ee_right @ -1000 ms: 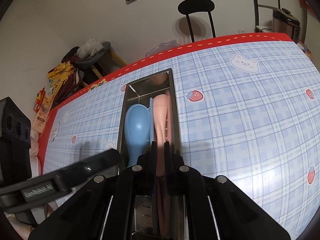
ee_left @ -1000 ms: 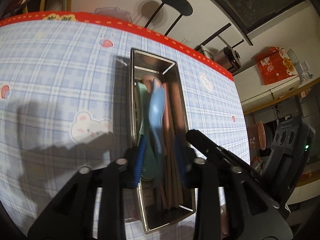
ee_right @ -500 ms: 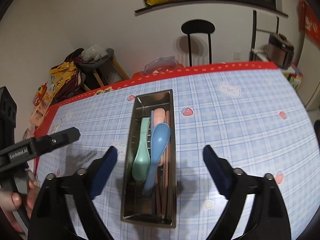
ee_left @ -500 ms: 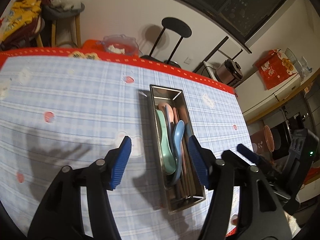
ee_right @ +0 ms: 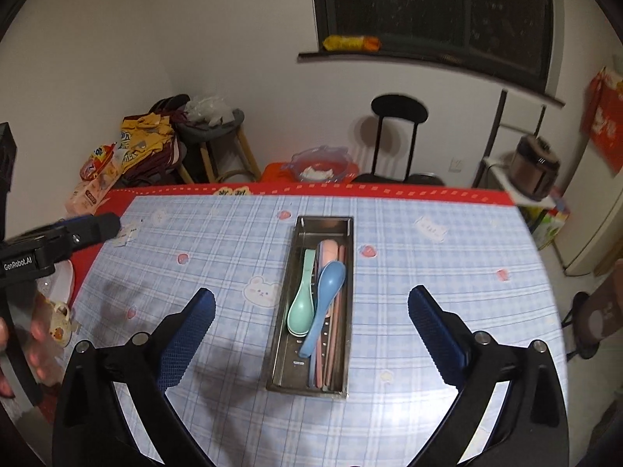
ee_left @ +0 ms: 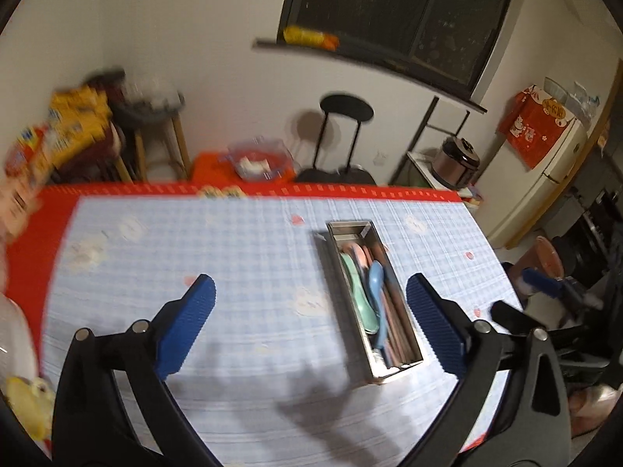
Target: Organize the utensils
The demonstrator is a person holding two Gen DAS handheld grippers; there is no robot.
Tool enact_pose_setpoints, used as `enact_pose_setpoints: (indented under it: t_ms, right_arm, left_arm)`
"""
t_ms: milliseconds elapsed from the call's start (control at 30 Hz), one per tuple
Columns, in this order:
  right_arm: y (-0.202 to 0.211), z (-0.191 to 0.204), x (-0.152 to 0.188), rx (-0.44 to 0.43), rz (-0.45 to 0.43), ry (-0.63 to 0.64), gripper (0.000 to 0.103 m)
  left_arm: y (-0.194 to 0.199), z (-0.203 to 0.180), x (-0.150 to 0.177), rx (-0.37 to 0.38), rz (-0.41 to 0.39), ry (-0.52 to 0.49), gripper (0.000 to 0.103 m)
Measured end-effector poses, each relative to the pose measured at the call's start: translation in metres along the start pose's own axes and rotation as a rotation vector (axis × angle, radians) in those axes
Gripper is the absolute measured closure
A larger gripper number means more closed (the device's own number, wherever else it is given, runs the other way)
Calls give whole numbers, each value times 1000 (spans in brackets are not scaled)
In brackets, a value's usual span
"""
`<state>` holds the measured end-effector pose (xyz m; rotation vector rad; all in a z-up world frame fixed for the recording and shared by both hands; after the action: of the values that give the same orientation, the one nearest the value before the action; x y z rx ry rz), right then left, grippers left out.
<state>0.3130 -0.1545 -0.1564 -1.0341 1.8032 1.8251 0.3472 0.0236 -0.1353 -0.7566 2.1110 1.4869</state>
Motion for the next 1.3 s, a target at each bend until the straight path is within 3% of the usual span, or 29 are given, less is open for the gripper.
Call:
enact_pose_setpoints:
  t_ms: [267,467,600,767,1300]
  right_arm:
    - [78,10,-17,115,-76,34,6]
    - [130,11,-21,189,-139,25,6]
    - [153,10,-21,236,-156,25,6]
    - [173,8,-17,259,-175,18,6]
    - [190,-3,-4,318,-174,-27,6]
  left_arm:
    - [89,-15,-4,-58,-171,-159,6]
    - [140,-35,4,-20,-257,-221,6]
    - [158,-44,6,37,-254,-196,6]
    - [171,-53,9,16,-282,-213,6]
    - [167,-76,19,89,-233,-225,6]
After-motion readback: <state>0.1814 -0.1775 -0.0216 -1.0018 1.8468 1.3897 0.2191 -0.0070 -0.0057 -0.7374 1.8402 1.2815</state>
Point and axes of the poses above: each gripper's, at about its wrist camera, not at the fingertips, and y roughly against the way its jaws point, z to its left, x to its underside, the point moved 7 cm from there along -y, roughly the way its jaws point, and after that the axes turned 12 degrees about y, right-handed, at the moved point
